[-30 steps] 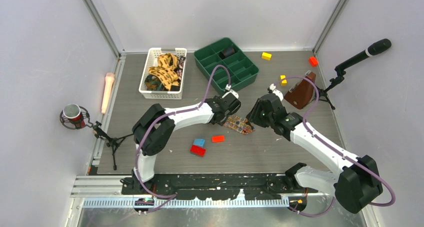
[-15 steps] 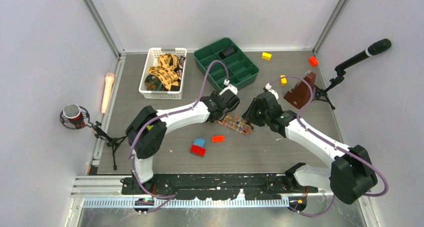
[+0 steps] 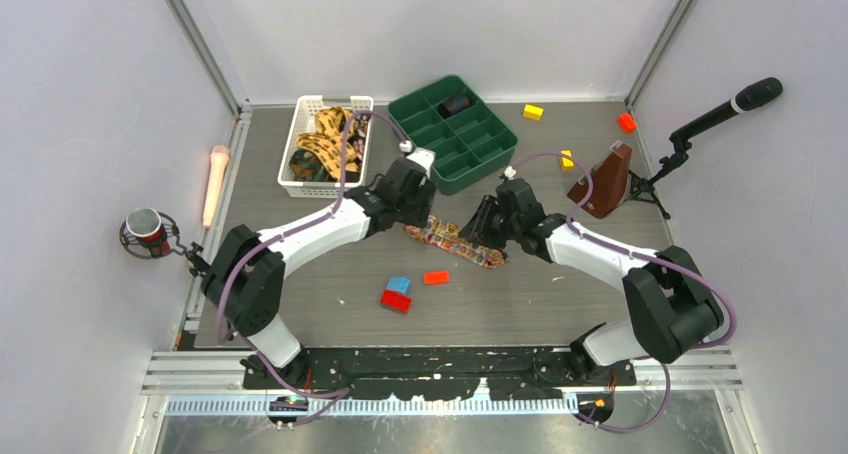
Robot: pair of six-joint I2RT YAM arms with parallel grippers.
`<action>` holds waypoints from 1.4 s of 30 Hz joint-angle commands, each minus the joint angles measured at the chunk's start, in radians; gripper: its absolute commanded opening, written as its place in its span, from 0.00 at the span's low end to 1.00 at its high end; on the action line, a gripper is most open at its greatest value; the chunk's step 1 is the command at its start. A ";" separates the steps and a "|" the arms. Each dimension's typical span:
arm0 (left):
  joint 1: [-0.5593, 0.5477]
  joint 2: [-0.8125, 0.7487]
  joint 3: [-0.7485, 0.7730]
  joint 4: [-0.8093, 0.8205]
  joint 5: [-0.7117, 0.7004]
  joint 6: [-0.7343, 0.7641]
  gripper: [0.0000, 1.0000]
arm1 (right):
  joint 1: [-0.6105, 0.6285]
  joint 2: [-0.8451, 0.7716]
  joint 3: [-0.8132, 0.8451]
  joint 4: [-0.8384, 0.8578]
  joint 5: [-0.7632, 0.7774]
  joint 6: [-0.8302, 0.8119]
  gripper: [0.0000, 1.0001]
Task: Roll the ties
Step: Roll the tie at the center of the board.
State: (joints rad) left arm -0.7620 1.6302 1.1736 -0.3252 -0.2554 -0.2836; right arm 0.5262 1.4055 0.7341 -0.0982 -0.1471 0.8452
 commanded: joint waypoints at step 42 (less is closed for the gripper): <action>0.369 0.040 -0.275 0.480 0.633 -0.238 0.57 | 0.078 0.377 0.248 0.135 -0.051 0.119 0.27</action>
State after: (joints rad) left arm -0.3977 1.6653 0.8856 0.1150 0.3439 -0.5388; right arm 0.5987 1.7878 0.9409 0.0727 -0.2596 0.9791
